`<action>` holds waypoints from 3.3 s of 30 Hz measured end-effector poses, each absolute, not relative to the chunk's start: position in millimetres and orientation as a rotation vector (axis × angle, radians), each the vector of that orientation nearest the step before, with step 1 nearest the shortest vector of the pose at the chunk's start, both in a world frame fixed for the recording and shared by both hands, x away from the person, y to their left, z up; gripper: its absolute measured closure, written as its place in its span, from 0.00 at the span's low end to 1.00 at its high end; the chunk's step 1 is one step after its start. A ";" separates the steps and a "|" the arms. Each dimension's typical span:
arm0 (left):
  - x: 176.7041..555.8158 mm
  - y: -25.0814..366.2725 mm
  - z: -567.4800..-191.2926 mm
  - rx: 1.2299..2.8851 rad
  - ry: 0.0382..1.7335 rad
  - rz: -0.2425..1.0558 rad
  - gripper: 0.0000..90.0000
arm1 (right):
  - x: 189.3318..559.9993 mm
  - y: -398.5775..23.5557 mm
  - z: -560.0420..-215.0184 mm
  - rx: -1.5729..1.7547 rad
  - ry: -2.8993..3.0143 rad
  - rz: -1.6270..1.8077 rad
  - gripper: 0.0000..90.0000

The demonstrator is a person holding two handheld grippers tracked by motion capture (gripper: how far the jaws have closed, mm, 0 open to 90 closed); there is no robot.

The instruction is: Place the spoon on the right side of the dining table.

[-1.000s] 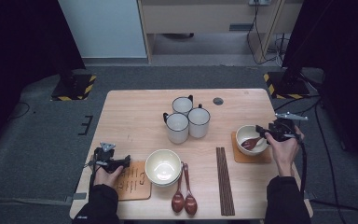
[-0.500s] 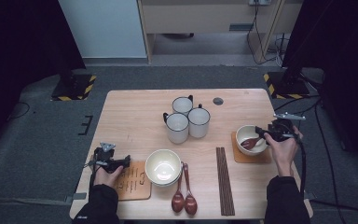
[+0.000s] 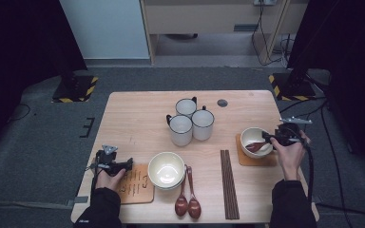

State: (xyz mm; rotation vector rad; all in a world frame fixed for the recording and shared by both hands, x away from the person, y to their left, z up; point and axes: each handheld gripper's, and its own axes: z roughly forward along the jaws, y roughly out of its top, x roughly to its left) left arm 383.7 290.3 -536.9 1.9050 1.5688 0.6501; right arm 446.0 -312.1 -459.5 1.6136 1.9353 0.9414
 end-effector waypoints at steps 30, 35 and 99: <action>383.7 290.3 -536.9 1.905 1.569 0.650 0.01 | 422.0 -311.6 -456.6 1.620 1.956 0.925 0.42; 383.7 290.3 -536.9 1.905 1.569 0.650 0.01 | 417.4 -311.0 -456.4 1.625 1.966 0.925 0.42; 384.0 290.5 -537.0 1.904 1.575 0.650 0.00 | 365.1 -290.1 -450.6 1.583 2.045 0.988 0.40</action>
